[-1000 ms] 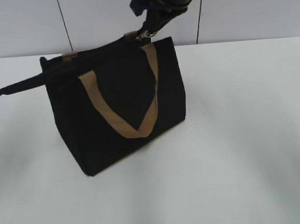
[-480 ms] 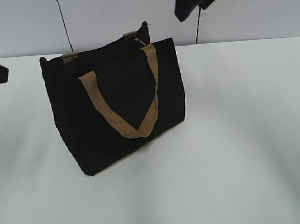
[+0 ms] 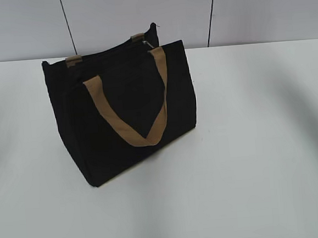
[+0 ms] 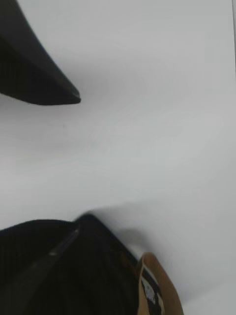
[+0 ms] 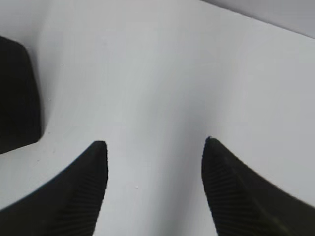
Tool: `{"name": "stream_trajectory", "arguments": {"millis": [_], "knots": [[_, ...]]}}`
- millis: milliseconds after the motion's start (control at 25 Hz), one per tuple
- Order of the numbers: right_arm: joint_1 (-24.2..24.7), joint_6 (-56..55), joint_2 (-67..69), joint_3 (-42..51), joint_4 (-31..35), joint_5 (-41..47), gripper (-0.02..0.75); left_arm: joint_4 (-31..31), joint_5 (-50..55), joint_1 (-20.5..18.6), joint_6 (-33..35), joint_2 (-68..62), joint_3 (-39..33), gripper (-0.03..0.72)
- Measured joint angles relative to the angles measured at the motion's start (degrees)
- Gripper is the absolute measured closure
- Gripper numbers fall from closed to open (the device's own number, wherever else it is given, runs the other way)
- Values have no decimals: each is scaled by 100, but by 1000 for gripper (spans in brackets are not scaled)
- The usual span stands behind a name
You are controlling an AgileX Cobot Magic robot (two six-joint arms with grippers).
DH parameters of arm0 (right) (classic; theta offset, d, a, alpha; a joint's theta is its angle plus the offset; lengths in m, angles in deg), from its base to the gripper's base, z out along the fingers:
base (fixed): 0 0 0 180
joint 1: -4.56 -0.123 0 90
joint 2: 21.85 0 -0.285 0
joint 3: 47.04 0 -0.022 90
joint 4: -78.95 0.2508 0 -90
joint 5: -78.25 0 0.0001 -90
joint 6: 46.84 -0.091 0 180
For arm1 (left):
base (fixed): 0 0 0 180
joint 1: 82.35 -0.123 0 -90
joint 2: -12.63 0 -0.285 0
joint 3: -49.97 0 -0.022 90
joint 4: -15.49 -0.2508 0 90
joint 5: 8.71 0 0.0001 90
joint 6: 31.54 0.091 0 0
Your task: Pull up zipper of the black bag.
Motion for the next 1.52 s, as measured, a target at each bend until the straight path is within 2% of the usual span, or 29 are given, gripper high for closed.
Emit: {"name": "stream_trajectory", "arguments": {"millis": [120, 240, 320, 480, 600, 800, 1080, 1320, 1520], "knots": [[398, 12, -293, 0, -4, 7, 276, -1050, 164, -34, -432, 0, 115, 228], [662, 17, -600, 0, -16, 11, 276, -2008, 500, -40, -984, 6, 131, 258], [717, 30, -823, 0, -18, 17, 276, -2295, 697, -46, -1216, 11, 135, 264], [716, 38, -1548, 512, 28, 2, 276, -1891, 850, -46, -1336, 204, 78, 267], [716, 40, -2335, 1705, 34, -88, 276, -1602, 865, -46, -1336, 576, -182, 267], [716, 34, -3932, 4114, 34, -938, 276, -1482, 995, -46, -1336, 1445, -995, 267], [716, -139, -5713, 6349, 34, -1278, 276, -1364, 1422, -46, -1336, 3060, -1810, 267], [716, -179, -6989, 7642, 288, -1180, 276, -1000, 1631, -46, -1336, 4078, -2168, 267], [716, -207, -7712, 8161, 436, -836, 276, -748, 1715, -46, -1336, 4804, -2476, 267]]}}
